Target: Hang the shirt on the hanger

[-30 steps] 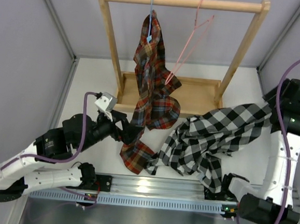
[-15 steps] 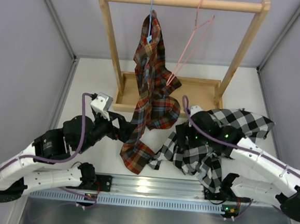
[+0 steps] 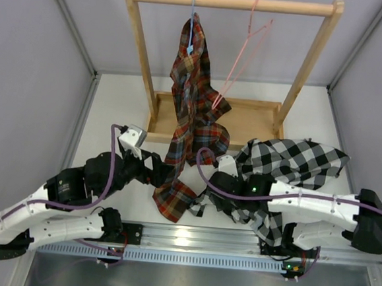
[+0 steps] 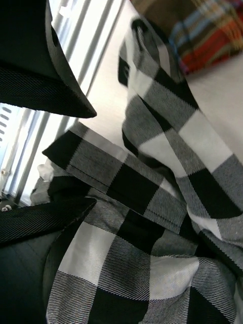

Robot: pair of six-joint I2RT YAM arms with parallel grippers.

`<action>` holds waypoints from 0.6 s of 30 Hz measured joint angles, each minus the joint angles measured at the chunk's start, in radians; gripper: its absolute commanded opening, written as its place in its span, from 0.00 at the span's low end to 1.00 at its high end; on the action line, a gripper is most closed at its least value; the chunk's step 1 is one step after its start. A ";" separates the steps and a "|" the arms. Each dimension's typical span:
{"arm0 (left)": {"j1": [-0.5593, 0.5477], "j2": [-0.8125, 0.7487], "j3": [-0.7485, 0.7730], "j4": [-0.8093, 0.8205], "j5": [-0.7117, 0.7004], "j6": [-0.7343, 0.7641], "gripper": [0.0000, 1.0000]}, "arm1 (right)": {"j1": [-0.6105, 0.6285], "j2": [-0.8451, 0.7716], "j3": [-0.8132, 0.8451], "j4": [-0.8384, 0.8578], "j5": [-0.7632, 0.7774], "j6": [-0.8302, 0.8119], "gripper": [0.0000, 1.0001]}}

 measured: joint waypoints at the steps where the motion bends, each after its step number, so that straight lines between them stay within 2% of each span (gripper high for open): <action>1: 0.000 0.000 -0.005 -0.002 0.004 -0.002 0.98 | 0.000 0.027 0.000 -0.004 0.015 0.009 0.62; 5: 0.000 -0.021 -0.018 -0.008 0.014 -0.003 0.98 | 0.000 0.130 0.001 -0.016 0.049 0.030 0.61; 7: 0.000 -0.035 -0.021 -0.008 0.016 -0.004 0.98 | 0.000 0.163 0.001 -0.018 0.048 0.034 0.57; 8: 0.000 -0.042 -0.022 -0.008 0.017 -0.005 0.98 | 0.000 0.171 0.001 -0.018 0.048 0.036 0.43; 10: 0.000 -0.048 -0.024 -0.008 0.019 -0.005 0.98 | 0.000 0.173 0.000 -0.018 0.046 0.037 0.27; 11: 0.000 -0.048 -0.026 -0.008 0.021 -0.005 0.98 | 0.000 0.172 0.000 -0.018 0.046 0.042 0.07; 12: 0.000 -0.047 -0.028 -0.008 0.025 -0.006 0.98 | 0.001 0.172 0.000 -0.018 0.047 0.045 0.00; 18: 0.000 -0.026 -0.035 0.000 0.064 -0.003 0.98 | 0.001 0.100 -0.001 -0.019 0.050 0.050 0.00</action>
